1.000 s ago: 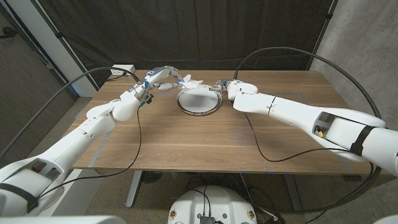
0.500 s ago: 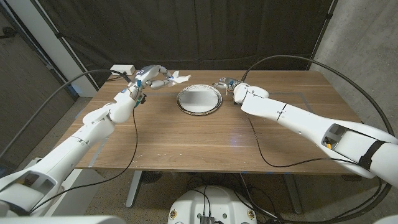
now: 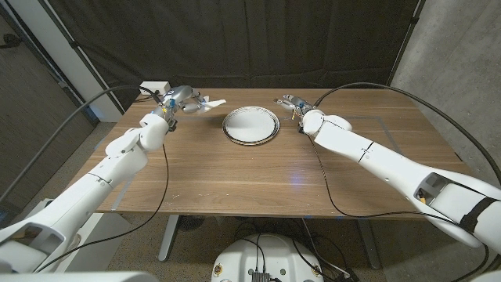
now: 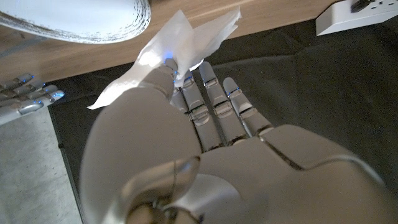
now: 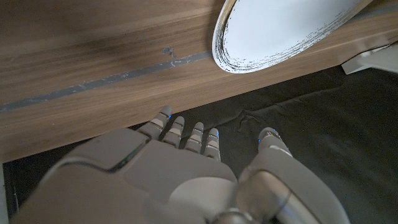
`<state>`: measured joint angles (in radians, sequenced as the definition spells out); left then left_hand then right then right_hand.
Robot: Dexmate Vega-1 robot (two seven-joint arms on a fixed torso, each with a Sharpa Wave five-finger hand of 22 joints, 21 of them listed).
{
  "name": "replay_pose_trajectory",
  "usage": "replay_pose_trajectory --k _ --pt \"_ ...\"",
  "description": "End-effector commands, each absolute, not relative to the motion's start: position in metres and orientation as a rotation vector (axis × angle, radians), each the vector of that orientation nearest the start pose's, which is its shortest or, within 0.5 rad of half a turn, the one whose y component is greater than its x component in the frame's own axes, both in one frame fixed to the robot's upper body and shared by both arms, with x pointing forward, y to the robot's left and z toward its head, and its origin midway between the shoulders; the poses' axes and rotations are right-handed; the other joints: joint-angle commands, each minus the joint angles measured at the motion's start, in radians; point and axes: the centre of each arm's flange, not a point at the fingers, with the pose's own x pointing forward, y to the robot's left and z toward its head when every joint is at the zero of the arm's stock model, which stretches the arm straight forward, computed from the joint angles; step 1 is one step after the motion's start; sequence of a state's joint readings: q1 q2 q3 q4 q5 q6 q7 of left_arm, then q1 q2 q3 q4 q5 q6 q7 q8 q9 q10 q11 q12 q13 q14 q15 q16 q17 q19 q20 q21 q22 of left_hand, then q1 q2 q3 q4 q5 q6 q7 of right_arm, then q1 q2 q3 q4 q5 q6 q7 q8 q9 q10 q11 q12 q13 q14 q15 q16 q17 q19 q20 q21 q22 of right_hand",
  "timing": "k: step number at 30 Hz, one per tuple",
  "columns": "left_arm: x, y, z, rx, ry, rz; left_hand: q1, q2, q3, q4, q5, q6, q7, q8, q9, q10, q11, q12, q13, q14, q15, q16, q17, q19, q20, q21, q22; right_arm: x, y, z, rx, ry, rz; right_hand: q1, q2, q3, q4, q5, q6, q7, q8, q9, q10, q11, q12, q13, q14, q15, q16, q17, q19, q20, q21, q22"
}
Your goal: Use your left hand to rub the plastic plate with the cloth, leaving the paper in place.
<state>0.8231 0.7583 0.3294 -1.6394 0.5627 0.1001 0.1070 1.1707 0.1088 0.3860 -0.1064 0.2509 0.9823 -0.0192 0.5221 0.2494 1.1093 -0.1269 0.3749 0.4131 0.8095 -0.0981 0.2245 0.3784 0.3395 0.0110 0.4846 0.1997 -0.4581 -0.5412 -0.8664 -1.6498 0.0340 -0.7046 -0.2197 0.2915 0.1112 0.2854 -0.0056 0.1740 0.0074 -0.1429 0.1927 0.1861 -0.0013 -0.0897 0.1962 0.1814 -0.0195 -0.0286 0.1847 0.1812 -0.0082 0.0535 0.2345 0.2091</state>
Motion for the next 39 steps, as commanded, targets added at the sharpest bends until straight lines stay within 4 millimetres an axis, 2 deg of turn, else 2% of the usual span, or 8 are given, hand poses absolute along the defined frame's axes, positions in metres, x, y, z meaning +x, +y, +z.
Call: replay_pose_trajectory --k 1,7,12,16,21,23,35,39 --pt "0.613 0.326 0.075 1.469 -0.418 0.251 0.01 0.024 0.002 0.006 -0.006 0.045 0.062 -0.006 0.007 0.001 0.008 0.002 0.024 0.012 -0.125 0.0 0.0 0.008 0.002 0.006 0.003 0.649 -0.158 0.038 -0.765 -0.361 -0.035 -0.009 -0.001 -0.004 0.003 0.002 0.005 0.0 0.004 -0.001 0.008 0.002 0.007 0.0 -0.003 -0.013 0.002 0.002 -0.005 0.004 0.001 0.0" --pt "0.618 0.324 0.075 1.523 -0.374 0.206 0.009 0.025 0.003 0.008 -0.012 0.038 0.066 -0.011 0.009 -0.008 0.013 -0.002 0.021 0.012 -0.124 -0.002 0.0 0.008 0.006 0.007 0.003 0.651 -0.161 0.036 -0.748 -0.362 -0.028 -0.012 -0.004 -0.007 0.003 0.003 0.007 0.003 0.004 -0.001 0.009 0.004 0.007 -0.001 -0.002 -0.009 0.003 0.002 -0.007 0.006 0.0 0.0" --pt "0.623 0.321 0.076 1.583 -0.319 0.148 0.007 0.022 0.003 0.008 -0.027 -0.016 0.044 -0.051 -0.013 -0.074 0.009 -0.04 -0.002 -0.038 -0.11 -0.022 0.002 -0.038 0.055 -0.007 0.001 0.653 -0.162 0.038 -0.746 -0.366 -0.029 -0.015 -0.005 -0.01 0.003 0.003 0.006 0.004 0.003 -0.001 0.01 0.003 0.007 -0.001 -0.002 -0.009 0.003 0.002 -0.007 0.006 0.0 0.0" --pt "0.627 0.321 0.076 1.589 -0.287 0.092 -0.046 -0.006 -0.024 0.034 -0.042 -0.162 0.058 -0.136 -0.036 -0.209 0.041 -0.101 -0.023 -0.142 -0.055 -0.04 -0.003 -0.078 0.1 -0.022 -0.001 0.655 -0.163 0.038 -0.747 -0.365 -0.028 -0.017 -0.006 -0.011 0.002 0.003 0.007 0.005 0.003 -0.002 0.008 0.003 0.006 -0.001 -0.001 -0.009 0.003 0.001 -0.007 0.007 0.0 -0.001" --pt "0.629 0.324 0.078 1.506 -0.293 0.031 -0.136 -0.027 -0.072 0.084 -0.035 -0.482 0.006 -0.309 -0.045 -0.467 0.081 -0.194 -0.082 -0.342 0.042 -0.044 -0.049 -0.102 0.137 -0.039 -0.004 0.658 -0.165 0.038 -0.739 -0.36 -0.024 -0.018 -0.007 -0.013 0.002 0.004 0.006 0.005 0.002 -0.002 0.01 0.004 0.007 -0.001 -0.002 -0.009 0.003 0.001 -0.007 0.007 0.0 -0.001" --pt "0.629 0.327 0.079 1.429 -0.307 0.02 -0.181 -0.033 -0.1 0.11 -0.033 -0.595 0.0 -0.343 -0.045 -0.578 0.104 -0.202 -0.105 -0.411 0.076 -0.045 -0.075 -0.108 0.139 -0.048 -0.006 0.659 -0.165 0.038 -0.737 -0.361 -0.022 -0.019 -0.007 -0.013 0.002 0.004 0.006 0.005 0.002 -0.002 0.009 0.004 0.006 -0.001 -0.002 -0.008 0.003 0.001 -0.007 0.007 0.0 -0.001" --pt "0.629 0.346 0.075 0.93 -0.451 -0.079 -0.334 -0.039 -0.195 0.191 -0.036 -0.945 -0.098 -0.345 -0.06 -0.939 0.116 -0.201 -0.203 -0.687 0.122 -0.051 -0.161 -0.222 0.101 -0.127 -0.012 0.663 -0.169 0.038 -0.713 -0.363 -0.007 -0.026 -0.009 -0.019 0.004 0.004 0.01 0.004 0.002 -0.002 0.01 0.011 0.007 -0.001 -0.004 -0.007 0.002 0.001 -0.008 0.004 -0.001 -0.002" --pt "0.633 0.354 0.064 0.659 -0.507 -0.13 -0.397 -0.026 -0.222 0.224 -0.036 -0.999 -0.139 -0.344 -0.063 -1.051 0.114 -0.202 -0.221 -0.783 0.115 -0.052 -0.176 -0.302 0.071 -0.17 -0.013 0.665 -0.171 0.038 -0.694 -0.379 0.015 -0.037 -0.015 -0.027 0.006 0.004 0.013 0.005 0.002 -0.002 0.012 0.011 0.007 -0.001 -0.014 -0.013 -0.002 0.0 -0.011 -0.038 -0.003 -0.002"
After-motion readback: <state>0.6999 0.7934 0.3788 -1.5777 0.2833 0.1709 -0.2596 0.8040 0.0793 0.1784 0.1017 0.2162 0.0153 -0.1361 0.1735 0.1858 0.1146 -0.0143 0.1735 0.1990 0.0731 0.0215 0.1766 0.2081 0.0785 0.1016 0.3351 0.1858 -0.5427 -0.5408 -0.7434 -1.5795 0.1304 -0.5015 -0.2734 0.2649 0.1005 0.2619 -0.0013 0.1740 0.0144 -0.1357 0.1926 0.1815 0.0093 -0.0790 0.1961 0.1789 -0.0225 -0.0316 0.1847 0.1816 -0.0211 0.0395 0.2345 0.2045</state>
